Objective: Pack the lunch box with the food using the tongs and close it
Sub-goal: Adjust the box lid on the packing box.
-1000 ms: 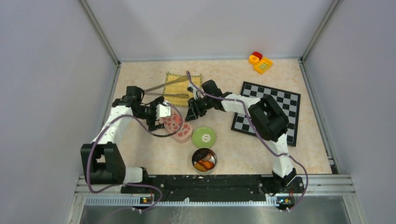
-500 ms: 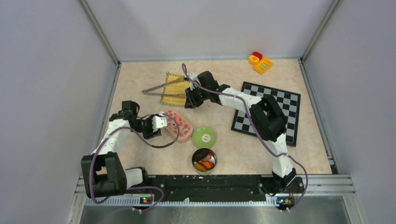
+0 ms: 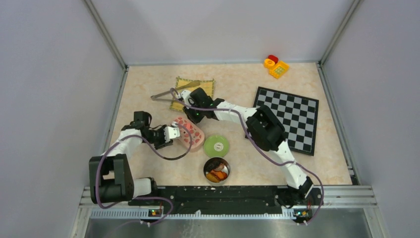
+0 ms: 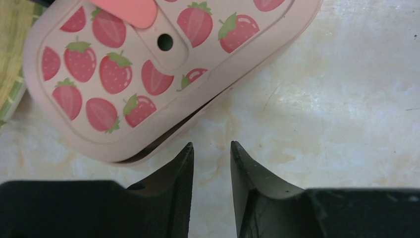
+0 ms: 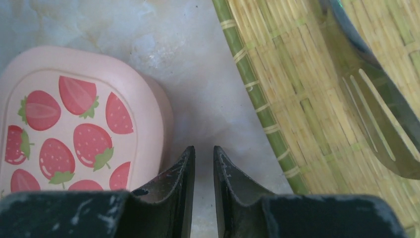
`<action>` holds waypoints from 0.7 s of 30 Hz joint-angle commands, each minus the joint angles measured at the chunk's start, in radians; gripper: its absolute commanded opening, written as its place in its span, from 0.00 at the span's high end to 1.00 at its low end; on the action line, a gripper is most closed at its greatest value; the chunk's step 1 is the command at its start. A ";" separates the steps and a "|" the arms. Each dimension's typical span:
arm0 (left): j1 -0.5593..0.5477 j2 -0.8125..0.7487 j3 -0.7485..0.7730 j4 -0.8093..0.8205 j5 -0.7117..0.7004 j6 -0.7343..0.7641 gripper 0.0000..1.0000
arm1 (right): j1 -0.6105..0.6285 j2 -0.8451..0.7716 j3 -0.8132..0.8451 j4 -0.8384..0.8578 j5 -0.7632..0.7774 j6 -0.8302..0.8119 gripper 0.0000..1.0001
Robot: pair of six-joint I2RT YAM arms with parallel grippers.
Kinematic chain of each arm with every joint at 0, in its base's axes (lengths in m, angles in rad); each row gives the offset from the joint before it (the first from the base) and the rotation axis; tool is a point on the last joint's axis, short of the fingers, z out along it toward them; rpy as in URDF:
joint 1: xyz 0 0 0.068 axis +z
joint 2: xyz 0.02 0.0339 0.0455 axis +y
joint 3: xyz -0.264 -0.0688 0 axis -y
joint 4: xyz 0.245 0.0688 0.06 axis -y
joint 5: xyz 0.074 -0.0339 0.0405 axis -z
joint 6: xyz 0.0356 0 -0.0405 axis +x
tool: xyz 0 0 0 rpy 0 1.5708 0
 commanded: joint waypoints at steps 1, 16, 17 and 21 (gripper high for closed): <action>-0.047 0.031 -0.034 0.113 -0.019 -0.039 0.64 | 0.027 0.003 0.055 -0.003 0.052 -0.047 0.81; -0.065 0.072 0.031 0.186 0.021 -0.118 0.65 | 0.104 0.041 0.068 -0.044 0.220 -0.198 0.81; -0.064 0.066 0.027 0.192 0.018 -0.118 0.65 | 0.105 0.046 0.070 -0.047 0.234 -0.200 0.81; -0.065 0.048 0.017 0.218 0.026 -0.133 0.64 | 0.110 0.064 0.076 -0.066 0.293 -0.192 0.81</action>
